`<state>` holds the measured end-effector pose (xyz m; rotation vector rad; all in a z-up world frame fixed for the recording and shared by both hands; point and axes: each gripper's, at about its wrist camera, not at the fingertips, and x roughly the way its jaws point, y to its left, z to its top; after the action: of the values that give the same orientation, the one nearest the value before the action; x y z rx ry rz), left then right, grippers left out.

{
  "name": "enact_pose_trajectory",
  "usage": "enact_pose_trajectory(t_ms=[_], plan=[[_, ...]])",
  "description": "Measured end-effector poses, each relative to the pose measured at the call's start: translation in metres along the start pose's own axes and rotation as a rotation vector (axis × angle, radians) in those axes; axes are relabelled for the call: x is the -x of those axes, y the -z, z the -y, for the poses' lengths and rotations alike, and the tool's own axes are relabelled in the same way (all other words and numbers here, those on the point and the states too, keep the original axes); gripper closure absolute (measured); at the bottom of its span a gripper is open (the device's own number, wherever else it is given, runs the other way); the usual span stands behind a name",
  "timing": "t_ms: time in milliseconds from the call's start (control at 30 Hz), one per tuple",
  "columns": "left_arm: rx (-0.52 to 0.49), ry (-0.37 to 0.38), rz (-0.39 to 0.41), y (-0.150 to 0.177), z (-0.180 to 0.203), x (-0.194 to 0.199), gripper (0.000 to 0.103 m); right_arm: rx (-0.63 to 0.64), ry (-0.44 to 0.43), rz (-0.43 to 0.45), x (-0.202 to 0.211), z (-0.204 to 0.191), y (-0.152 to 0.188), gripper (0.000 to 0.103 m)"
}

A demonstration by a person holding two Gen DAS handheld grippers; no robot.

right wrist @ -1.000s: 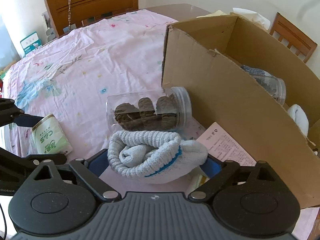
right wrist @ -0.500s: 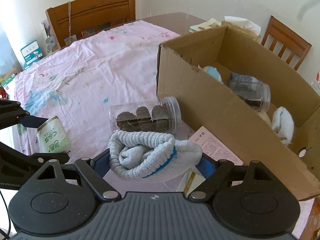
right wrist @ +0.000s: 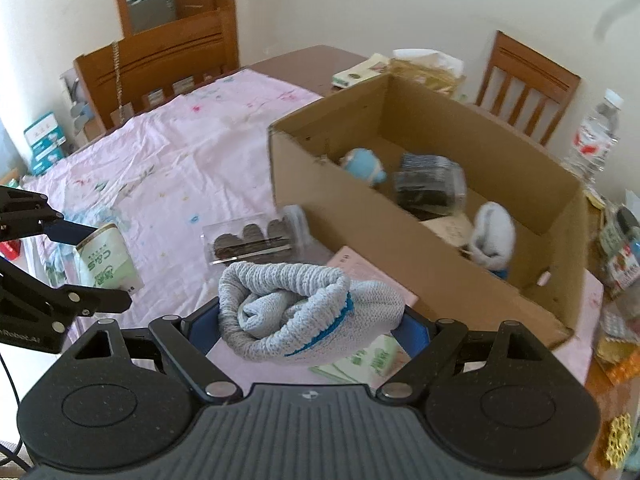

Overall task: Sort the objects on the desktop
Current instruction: 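Carry the tissue pack and sock over the cardboard box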

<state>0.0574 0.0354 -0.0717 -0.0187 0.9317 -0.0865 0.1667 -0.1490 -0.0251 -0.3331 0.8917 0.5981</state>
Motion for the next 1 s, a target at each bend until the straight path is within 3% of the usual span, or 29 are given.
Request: enact_pose_trajectory(t_ms=[667, 1000], plan=[[-0.143, 0.121, 0.088, -0.092, 0.041, 0.004, 0.039, 0.025, 0.107, 0.086, 0.052, 0.054, -0.009, 0.013], [-0.186, 0.116, 0.122, -0.143, 0.063, -0.004, 0.039, 0.046, 0.110, 0.138, 0.054, 0.088, -0.027, 0.013]])
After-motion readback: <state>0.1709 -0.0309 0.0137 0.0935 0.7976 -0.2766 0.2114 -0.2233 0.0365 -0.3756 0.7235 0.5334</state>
